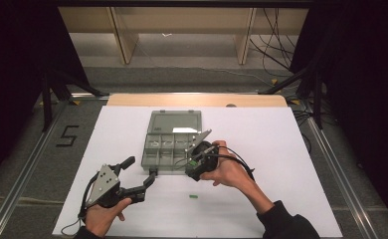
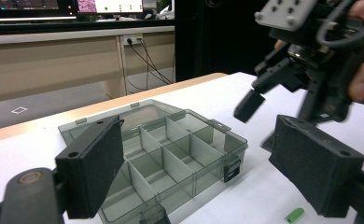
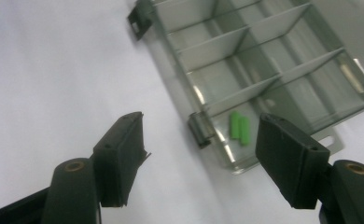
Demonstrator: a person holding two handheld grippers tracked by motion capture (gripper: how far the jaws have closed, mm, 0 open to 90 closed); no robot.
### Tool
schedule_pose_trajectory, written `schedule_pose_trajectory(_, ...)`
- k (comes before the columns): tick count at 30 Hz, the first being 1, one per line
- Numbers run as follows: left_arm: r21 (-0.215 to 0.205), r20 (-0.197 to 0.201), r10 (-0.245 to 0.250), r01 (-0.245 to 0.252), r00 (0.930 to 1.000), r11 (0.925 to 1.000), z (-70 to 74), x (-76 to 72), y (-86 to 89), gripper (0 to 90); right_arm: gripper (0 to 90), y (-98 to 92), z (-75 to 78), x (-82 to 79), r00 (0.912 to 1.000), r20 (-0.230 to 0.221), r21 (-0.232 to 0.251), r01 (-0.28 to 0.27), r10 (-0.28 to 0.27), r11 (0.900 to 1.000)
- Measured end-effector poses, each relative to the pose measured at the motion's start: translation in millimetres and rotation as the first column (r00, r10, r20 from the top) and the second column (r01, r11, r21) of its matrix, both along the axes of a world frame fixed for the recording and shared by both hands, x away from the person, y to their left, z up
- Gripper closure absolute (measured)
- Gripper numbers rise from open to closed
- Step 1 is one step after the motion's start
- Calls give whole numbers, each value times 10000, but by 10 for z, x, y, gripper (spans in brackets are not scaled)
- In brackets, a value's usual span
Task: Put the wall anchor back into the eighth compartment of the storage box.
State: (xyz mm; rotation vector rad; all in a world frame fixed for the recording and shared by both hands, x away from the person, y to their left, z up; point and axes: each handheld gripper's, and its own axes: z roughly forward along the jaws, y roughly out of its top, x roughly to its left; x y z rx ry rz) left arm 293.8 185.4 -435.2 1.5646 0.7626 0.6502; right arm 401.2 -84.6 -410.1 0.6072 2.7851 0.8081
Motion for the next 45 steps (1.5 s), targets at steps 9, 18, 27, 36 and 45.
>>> schedule_pose_trajectory(9, -17, 54, -38, 38, 10000, 10000, 6, 2, -2, 165, 319, 35, -70, -142, 9986, -210, -316, -485, 479, 9983)
schedule_pose_trajectory(18, -53, -3, -23, 23, 10000, 10000, 3, -4, -14, 165, 322, 70, -143, -264, 9946, -476, -594, -951, 923, 9937)
schedule_pose_trajectory(27, -46, 23, -37, 37, 10000, 10000, 5, -2, -8, 165, 349, 93, -256, -313, 9888, -798, -1072, -1342, 1261, 9851)
schedule_pose_trajectory(36, -73, 29, -43, 43, 10000, 10000, 6, -1, -11, 165, 389, 127, -355, -337, 9813, -1091, -1468, -1737, 1586, 9738)
schedule_pose_trajectory(45, -44, 48, -56, 56, 10000, 10000, 7, 0, -12, 165, 451, 152, -431, -353, 9765, -1268, -1808, -1957, 1745, 9639)
